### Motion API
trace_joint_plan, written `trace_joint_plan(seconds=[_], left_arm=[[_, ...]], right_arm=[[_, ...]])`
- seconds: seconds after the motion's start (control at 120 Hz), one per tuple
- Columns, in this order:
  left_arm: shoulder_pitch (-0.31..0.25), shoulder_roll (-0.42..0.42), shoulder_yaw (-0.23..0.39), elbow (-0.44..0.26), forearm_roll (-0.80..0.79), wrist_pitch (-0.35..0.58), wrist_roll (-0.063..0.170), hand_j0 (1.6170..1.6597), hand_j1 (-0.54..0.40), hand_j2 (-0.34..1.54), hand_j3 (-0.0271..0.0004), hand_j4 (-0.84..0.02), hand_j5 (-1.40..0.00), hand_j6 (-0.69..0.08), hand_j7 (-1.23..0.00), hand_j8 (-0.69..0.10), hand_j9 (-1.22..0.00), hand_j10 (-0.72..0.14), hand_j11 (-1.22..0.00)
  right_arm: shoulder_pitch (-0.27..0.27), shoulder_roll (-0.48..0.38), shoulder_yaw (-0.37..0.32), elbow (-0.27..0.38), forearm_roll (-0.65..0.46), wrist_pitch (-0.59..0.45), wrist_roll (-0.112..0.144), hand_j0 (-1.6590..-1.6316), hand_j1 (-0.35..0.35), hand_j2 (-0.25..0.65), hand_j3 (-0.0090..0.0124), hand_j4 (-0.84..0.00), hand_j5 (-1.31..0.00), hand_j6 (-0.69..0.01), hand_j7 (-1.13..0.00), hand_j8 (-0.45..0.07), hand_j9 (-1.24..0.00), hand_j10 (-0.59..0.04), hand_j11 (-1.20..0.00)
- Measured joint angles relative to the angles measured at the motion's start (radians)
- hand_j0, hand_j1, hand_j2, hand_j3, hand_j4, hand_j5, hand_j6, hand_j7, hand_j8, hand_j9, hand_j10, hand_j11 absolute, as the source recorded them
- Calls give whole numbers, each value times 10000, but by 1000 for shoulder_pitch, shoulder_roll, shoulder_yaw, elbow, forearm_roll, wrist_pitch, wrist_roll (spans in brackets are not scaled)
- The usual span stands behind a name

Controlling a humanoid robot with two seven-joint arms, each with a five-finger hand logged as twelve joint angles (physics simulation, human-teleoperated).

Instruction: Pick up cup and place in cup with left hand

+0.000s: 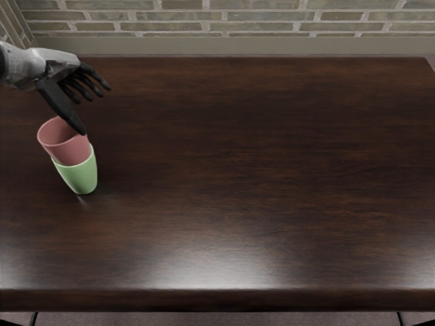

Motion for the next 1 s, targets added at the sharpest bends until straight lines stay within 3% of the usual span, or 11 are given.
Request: trace_joint_plan(seconds=[0.458, 0.708, 0.792, 0.908, 1.0], left_arm=[[-12, -24, -6, -1, -204, -13, 0, 16580, 719, 478, 0, -2353, -3032, -2352, -3030, -2347, -3027, -2342, -3027], [10, -13, -21, -7, -445, -45, 0, 16580, 1318, 367, 0, -1840, -2368, -1842, -2366, -1840, -2365, -1835, -2364], [59, 2, -39, -8, -549, -70, 0, 16580, 1342, 359, 0, -1812, -2337, -1814, -2336, -1813, -2334, -1809, -2334], [188, 81, -94, -9, -664, -107, 0, 16581, 1393, 343, 0, -1757, -2275, -1758, -2275, -1758, -2274, -1756, -2273], [203, 114, -113, -15, -715, -120, 0, 16581, 1446, 330, 0, -1698, -2212, -1697, -2212, -1699, -2212, -1701, -2211]], right_arm=[[0, 0, 0, 1, -1, 0, 0, -16581, -3139, -59, 0, -295, -381, -296, -381, -295, -381, -294, -381], [0, 0, 0, 1, -7, 0, -1, -16581, -3139, -59, 0, -295, -381, -296, -381, -295, -381, -294, -381], [0, 0, 0, 1, -7, 0, -1, -16581, -3139, -59, 0, -294, -381, -296, -381, -295, -381, -294, -381], [1, 0, 0, 1, -8, 0, -2, -16581, -3139, -59, 0, -294, -381, -295, -381, -295, -381, -294, -381], [2, 0, 0, 1, -8, 0, -2, -16581, -3139, -59, 0, -295, -381, -295, -381, -295, -381, -294, -381]])
